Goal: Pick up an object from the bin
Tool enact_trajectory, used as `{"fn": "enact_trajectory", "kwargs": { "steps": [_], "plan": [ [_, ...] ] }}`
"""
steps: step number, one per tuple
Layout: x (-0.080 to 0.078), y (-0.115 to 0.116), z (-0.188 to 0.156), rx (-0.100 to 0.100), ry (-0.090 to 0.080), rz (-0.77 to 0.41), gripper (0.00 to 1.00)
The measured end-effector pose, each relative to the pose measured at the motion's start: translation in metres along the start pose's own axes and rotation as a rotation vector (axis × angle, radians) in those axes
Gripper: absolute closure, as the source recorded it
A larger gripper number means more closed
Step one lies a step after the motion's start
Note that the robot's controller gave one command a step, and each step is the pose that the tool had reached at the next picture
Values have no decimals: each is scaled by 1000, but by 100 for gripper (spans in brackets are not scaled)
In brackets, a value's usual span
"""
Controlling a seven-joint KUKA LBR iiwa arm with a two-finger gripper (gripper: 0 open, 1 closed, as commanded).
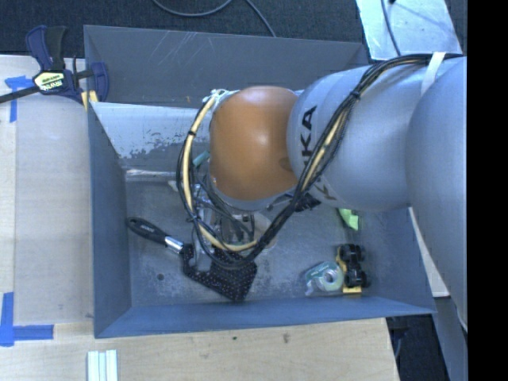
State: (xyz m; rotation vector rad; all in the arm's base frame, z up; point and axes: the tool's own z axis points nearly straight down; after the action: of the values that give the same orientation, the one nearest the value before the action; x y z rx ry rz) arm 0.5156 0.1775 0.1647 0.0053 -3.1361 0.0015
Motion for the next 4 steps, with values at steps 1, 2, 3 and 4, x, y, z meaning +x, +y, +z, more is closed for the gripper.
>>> {"fn": "enact_trajectory", "kwargs": {
  "steps": [1, 2, 3, 4],
  "plan": [
    [-2, -1, -5, -2, -8, 3, 0],
    [0, -4, 11, -3, -12, -117, 0],
    [11, -19, 68, -1, -13, -397, 0],
    [10, -29, 96, -4, -11, -352, 0]
  ]
}}
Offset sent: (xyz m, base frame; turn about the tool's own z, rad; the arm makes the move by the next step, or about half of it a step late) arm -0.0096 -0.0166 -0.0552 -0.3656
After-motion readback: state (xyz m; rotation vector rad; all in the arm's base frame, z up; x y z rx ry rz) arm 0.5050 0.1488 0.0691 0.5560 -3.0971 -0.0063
